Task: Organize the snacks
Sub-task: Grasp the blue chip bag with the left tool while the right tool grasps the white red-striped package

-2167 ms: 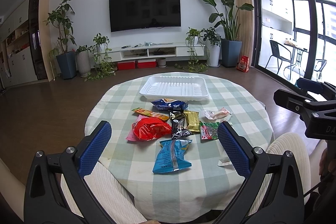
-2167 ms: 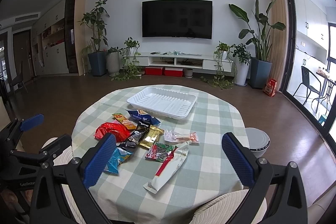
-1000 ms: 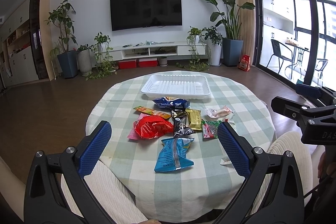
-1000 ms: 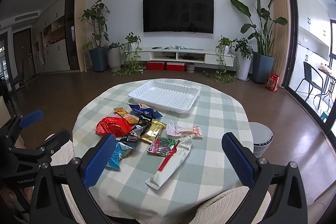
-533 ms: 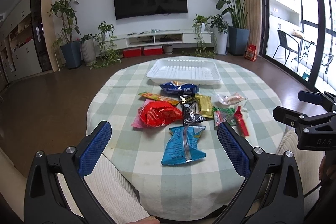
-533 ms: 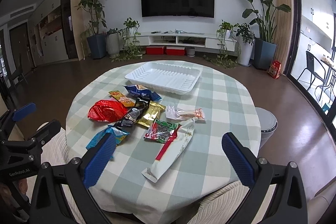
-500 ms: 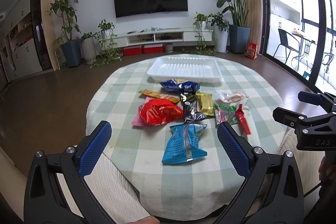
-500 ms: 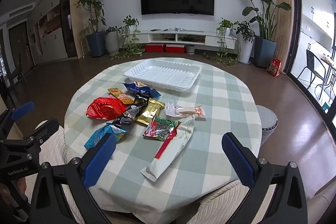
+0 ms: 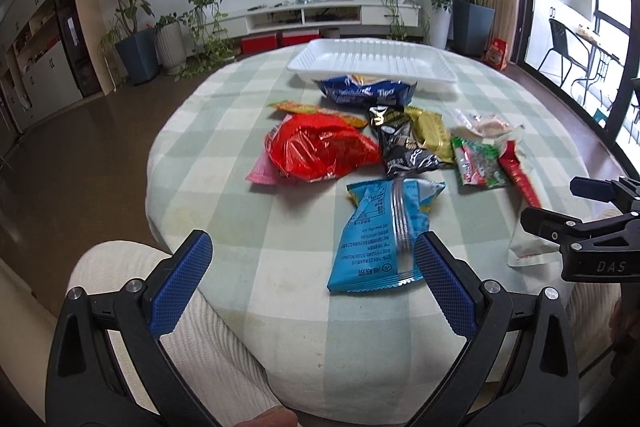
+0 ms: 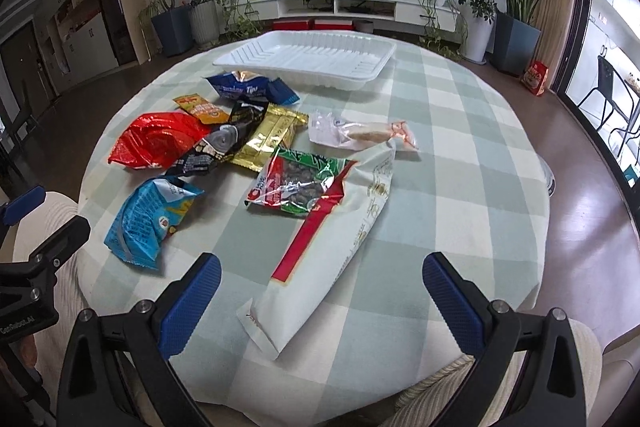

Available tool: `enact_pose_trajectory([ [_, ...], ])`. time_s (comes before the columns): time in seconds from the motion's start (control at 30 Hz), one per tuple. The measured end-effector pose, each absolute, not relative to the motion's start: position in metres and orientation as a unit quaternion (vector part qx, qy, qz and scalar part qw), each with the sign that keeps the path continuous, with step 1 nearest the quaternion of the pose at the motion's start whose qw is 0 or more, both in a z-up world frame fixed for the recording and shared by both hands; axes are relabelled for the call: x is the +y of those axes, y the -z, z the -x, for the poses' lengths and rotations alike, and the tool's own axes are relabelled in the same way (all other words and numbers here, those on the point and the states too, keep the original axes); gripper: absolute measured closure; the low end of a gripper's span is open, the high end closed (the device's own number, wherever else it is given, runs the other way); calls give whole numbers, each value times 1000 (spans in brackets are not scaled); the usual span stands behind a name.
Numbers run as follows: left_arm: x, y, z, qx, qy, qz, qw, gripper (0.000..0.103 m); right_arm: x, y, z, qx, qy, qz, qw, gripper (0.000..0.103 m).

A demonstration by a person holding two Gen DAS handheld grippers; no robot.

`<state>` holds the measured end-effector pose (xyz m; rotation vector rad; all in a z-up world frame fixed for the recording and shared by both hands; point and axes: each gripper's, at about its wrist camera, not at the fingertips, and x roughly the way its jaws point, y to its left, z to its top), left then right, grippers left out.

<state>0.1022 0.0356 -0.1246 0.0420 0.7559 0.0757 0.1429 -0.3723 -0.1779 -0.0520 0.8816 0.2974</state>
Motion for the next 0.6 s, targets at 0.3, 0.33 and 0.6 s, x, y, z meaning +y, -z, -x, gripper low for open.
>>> enact_pose_trajectory([
  [0.3,28,141,-124,389,-15,-20,921,1,-371,206,-165,472,-158,-14,867,0],
  [0.33,26,142,-126,390,-12,-21,921,1,-370,206,-164,471,-161,-12,867,0],
  [0.6,20,153,-148,405,3,-15,914,0,-364,208,-165,470,-146,3,871,0],
])
